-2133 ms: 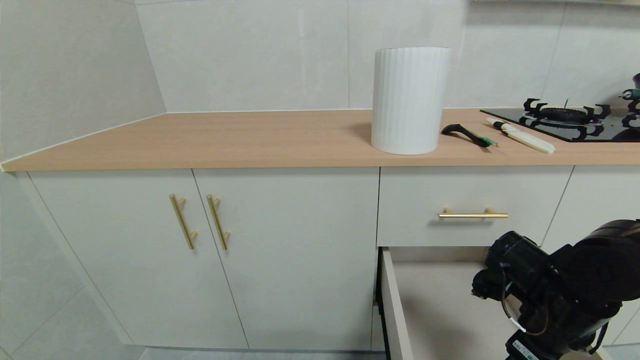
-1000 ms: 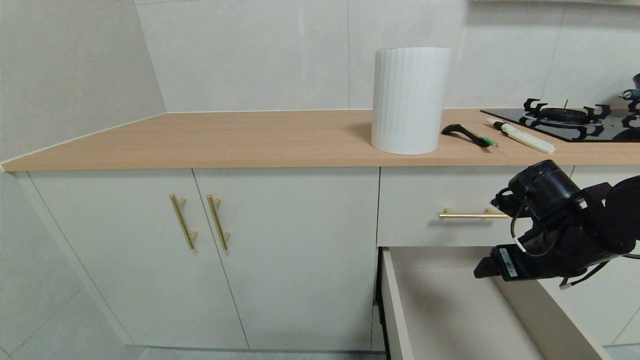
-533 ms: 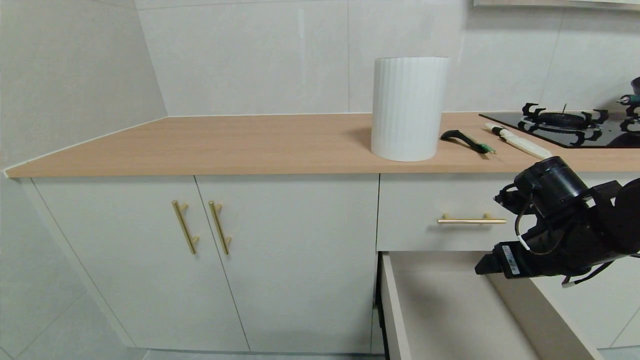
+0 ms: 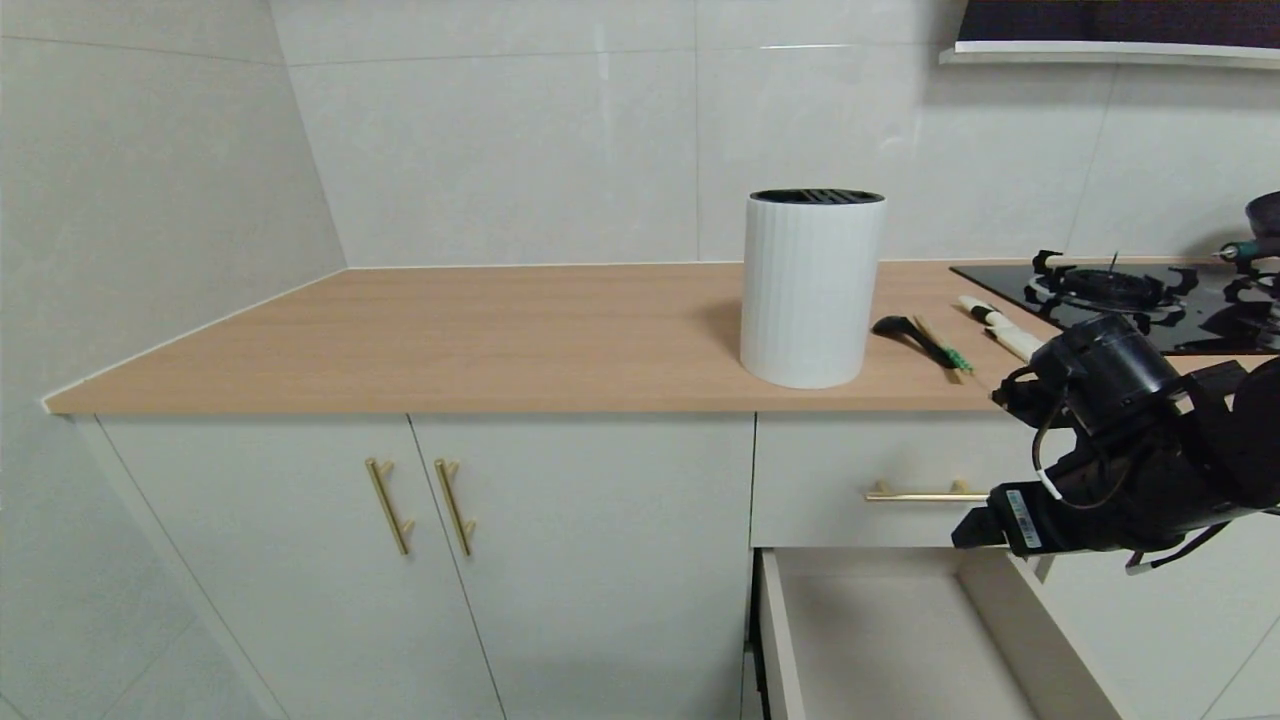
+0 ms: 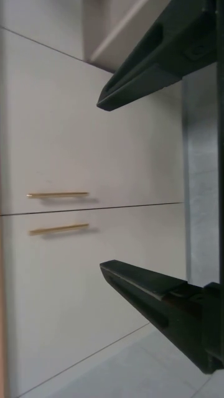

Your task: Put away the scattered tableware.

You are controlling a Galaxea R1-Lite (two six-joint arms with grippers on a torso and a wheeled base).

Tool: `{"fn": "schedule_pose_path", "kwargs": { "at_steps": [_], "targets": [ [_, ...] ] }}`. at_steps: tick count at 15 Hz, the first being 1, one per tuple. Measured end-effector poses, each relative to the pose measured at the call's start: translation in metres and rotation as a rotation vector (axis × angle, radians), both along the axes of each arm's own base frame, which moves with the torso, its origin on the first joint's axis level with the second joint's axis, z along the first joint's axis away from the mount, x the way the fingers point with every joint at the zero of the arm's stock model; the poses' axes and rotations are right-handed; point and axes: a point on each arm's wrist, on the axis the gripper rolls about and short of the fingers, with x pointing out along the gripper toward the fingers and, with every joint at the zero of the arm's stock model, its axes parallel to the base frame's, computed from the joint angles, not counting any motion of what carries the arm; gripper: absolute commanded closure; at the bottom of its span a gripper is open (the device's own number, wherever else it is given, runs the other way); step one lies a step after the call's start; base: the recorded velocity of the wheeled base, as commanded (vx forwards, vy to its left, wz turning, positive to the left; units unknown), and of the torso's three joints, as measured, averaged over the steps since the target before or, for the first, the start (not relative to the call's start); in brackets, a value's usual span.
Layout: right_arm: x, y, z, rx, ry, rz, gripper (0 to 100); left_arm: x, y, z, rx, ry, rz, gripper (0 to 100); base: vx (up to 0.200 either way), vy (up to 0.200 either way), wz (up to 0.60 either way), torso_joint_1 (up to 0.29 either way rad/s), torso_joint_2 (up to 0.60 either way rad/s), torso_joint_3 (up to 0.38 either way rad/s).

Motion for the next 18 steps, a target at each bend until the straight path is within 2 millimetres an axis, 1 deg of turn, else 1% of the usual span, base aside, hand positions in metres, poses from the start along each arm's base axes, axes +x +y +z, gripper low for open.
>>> {"fn": "schedule_pose_path", "kwargs": {
  "at_steps": [3,6,7,9,10,12,13,14,15,16,18],
  "targets": [
    [0.0,0.0,0.0,0.0,-0.001,0.002,0,0.0,0.0,0.0,0.0,0.0,0.0,0,0.0,0.0,0.0,0.165,-0.42,-0.246],
    [-0.001,0.002,-0.001,-0.005,-0.002,0.01,0,0.0,0.0,0.0,0.0,0.0,0.0,0,0.0,0.0,0.0,0.045,-0.1,-0.061],
    [0.0,0.004,0.001,0.005,-0.033,0.015,0,0.0,0.0,0.0,0.0,0.0,0.0,0,0.0,0.0,0.0,0.0,0.0,0.0],
    [0.006,0.008,0.013,0.03,-0.115,0.023,0,0.0,0.0,0.0,0.0,0.0,0.0,0,0.0,0.0,0.0,0.0,0.0,0.0],
    [0.011,0.01,0.026,0.04,-0.163,0.033,0,0.0,0.0,0.0,0.0,0.0,0.0,0,0.0,0.0,0.0,0.0,0.0,0.0],
    [0.021,0.009,0.058,0.047,-0.237,0.043,0,0.0,0.0,0.0,0.0,0.0,0.0,0,0.0,0.0,0.0,0.0,0.0,0.0],
    [0.024,0.007,0.073,0.042,-0.248,0.042,0,0.0,0.0,0.0,0.0,0.0,-0.001,0,0.0,0.0,0.0,0.0,0.0,0.0],
    [0.028,0.002,0.083,0.038,-0.244,0.031,0,0.0,0.0,0.0,0.0,0.0,0.0,0,0.0,0.0,0.0,0.0,0.0,0.0],
    [0.035,-0.002,0.088,0.037,-0.245,0.013,0,0.0,0.0,0.0,0.0,0.0,0.0,0,0.0,0.0,0.0,0.0,0.0,0.0],
    [0.045,-0.007,0.088,0.033,-0.242,-0.01,0,0.0,0.0,0.0,0.0,0.0,0.0,0,0.0,0.0,0.0,0.0,0.0,0.0],
    [0.061,-0.012,0.083,0.026,-0.232,-0.038,0,0.0,0.0,0.0,0.0,0.0,0.0,0,0.0,0.0,0.0,0.0,0.0,0.0]
  ]
}}
